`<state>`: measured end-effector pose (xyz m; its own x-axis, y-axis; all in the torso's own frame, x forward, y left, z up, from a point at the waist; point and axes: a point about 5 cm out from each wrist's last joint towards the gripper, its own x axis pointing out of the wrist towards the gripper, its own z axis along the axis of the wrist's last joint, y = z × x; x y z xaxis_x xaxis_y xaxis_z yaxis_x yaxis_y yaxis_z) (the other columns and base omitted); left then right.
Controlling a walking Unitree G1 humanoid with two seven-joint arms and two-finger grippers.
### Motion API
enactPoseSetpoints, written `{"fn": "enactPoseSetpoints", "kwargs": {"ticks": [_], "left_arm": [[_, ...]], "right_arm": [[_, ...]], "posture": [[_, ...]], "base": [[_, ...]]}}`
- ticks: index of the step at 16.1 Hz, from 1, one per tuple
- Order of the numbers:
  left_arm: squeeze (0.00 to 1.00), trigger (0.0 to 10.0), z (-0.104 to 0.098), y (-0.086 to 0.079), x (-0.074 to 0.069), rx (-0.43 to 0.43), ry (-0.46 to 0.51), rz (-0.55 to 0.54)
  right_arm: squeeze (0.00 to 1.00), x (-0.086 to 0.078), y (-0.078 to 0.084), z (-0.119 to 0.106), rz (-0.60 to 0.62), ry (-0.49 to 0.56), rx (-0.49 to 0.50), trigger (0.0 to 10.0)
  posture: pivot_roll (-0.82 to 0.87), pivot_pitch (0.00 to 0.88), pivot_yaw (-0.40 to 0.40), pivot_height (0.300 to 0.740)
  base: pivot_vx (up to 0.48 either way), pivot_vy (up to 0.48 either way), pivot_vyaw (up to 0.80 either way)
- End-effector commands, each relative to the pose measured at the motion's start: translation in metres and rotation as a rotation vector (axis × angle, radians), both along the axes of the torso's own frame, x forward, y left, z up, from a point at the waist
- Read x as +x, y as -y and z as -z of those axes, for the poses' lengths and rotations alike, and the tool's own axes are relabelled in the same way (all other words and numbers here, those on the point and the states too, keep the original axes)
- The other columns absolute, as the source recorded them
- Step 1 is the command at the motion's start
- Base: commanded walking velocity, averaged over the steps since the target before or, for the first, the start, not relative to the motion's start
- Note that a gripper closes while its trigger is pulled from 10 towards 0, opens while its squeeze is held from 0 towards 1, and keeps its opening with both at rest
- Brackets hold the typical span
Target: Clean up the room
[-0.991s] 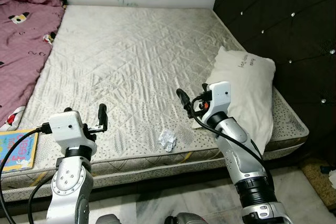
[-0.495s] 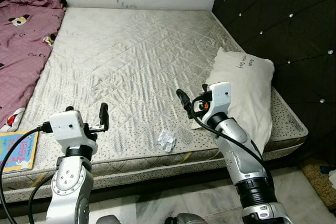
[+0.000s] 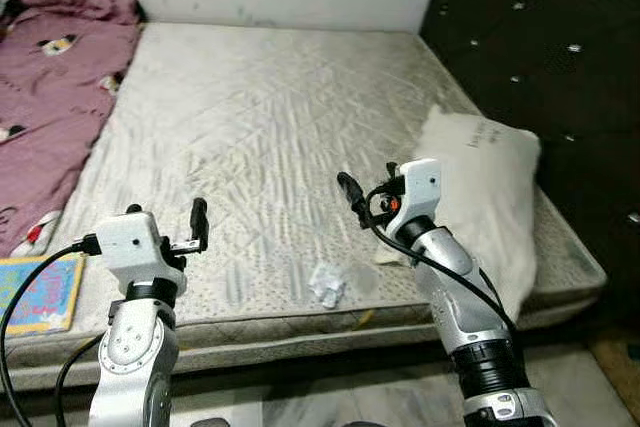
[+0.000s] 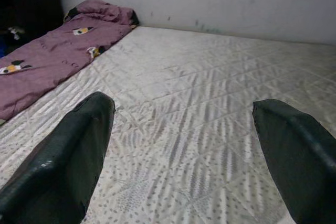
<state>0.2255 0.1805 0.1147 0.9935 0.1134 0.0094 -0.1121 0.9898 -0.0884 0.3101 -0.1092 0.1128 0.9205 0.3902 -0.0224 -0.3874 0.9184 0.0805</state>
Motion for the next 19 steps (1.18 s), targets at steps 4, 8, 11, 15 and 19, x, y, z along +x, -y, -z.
{"fn": "enactPoseSetpoints", "kwargs": {"ticks": [4,8,11,15,19], "left_arm": [[0.00,10.0,-0.003,0.004,0.000,-0.008,0.007,0.027],[0.00,10.0,0.002,0.007,0.003,-0.018,-0.004,0.016],[0.00,10.0,-0.003,0.008,0.014,-0.003,0.018,0.035],[0.00,10.0,-0.002,0.004,0.021,0.007,0.018,0.019],[0.00,10.0,0.020,0.011,0.018,-0.022,-0.040,0.011]], "right_arm": [[0.00,0.001,0.003,-0.005,0.007,0.014,-0.007,10.0],[0.00,0.002,0.006,-0.001,0.014,0.009,-0.014,10.0],[0.00,0.005,0.005,-0.004,0.038,0.028,-0.004,10.0],[0.00,0.009,0.007,-0.001,0.041,0.028,-0.011,10.0],[0.00,0.005,0.004,0.006,0.030,0.006,-0.011,10.0]], "posture": [[0.00,0.000,-0.089,0.740],[0.00,0.000,-0.075,0.740],[0.00,0.000,-0.061,0.740],[0.00,0.000,-0.057,0.740],[-0.01,0.000,-0.094,0.740]], "base": [[0.337,0.000,0.00],[0.140,0.000,0.00],[0.000,0.000,0.00],[0.000,0.000,0.00],[0.000,0.000,0.00]]}}
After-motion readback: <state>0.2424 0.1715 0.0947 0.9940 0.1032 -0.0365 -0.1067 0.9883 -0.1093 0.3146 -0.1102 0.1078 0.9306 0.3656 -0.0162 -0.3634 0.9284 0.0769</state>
